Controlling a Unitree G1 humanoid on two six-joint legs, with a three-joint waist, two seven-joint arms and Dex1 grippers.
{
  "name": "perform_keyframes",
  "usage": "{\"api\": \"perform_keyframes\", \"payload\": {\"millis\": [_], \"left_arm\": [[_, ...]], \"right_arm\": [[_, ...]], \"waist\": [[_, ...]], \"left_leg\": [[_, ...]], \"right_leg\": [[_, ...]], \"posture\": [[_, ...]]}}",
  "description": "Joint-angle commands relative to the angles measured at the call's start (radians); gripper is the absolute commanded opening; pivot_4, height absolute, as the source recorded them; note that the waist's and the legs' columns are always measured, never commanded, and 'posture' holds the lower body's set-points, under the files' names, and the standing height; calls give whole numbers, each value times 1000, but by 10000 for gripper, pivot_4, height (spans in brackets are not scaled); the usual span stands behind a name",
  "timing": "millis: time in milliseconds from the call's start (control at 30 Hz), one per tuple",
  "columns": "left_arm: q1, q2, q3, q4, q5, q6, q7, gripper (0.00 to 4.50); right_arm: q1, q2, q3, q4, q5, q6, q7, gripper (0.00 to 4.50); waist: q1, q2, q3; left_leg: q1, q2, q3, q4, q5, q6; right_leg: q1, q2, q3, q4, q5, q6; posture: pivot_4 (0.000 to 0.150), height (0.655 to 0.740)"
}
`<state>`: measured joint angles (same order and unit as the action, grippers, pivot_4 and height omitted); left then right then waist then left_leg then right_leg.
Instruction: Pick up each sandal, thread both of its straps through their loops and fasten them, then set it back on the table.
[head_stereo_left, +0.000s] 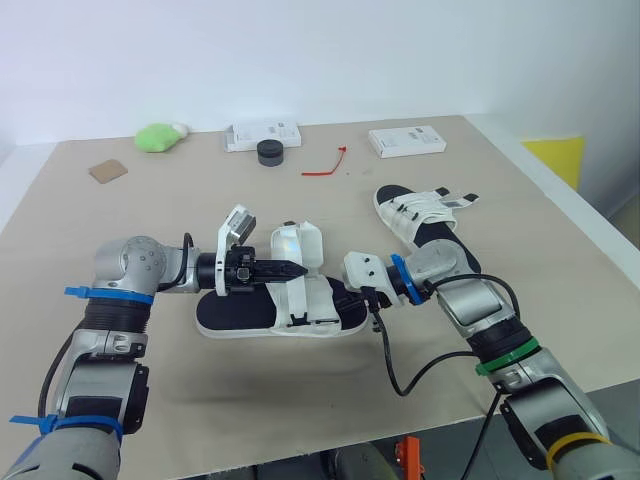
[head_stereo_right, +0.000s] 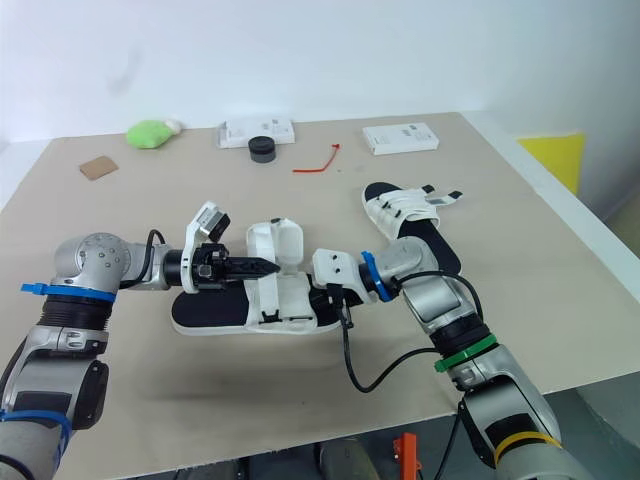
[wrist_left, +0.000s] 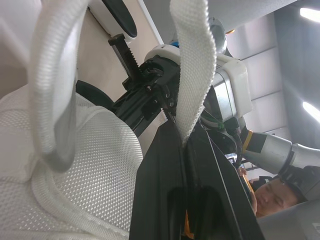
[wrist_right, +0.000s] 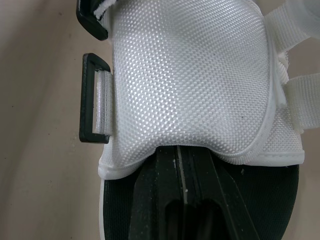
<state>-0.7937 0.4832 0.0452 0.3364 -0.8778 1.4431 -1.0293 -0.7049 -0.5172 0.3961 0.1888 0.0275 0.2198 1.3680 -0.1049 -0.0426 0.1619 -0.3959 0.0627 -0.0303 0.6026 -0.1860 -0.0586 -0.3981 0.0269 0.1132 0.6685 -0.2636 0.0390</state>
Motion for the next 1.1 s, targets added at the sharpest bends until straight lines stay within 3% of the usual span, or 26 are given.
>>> {"api": "perform_keyframes", "payload": {"millis": [33,300,667,1100], "left_arm": [[-23,-2,29,-3,-17,10,-1,83],[-16,22,-15,-22,0,2,-22,83],[57,51,-150,-110,85,-144,-73,83],[173,104,-156,-390,46,-249,-149,83]], "right_arm": [[22,-3,59,43,-62,13,-20,0],[20,0,61,47,-63,9,-21,0],[22,-1,61,42,-63,11,-22,0],[17,4,69,59,-66,1,-26,0]], "waist": [[0,0,0],[0,0,0],[0,0,0],[-1,0,0]], "left_leg": [[0,0,0,0,0,0],[0,0,0,0,0,0],[0,0,0,0,0,0],[0,0,0,-1,0,0]], "right_leg": [[0,0,0,0,0,0],[0,0,0,0,0,0],[0,0,0,0,0,0],[0,0,1,0,0,-1]], "posture": [[1500,7400],[1500,7400],[1500,7400],[1500,7400]]}}
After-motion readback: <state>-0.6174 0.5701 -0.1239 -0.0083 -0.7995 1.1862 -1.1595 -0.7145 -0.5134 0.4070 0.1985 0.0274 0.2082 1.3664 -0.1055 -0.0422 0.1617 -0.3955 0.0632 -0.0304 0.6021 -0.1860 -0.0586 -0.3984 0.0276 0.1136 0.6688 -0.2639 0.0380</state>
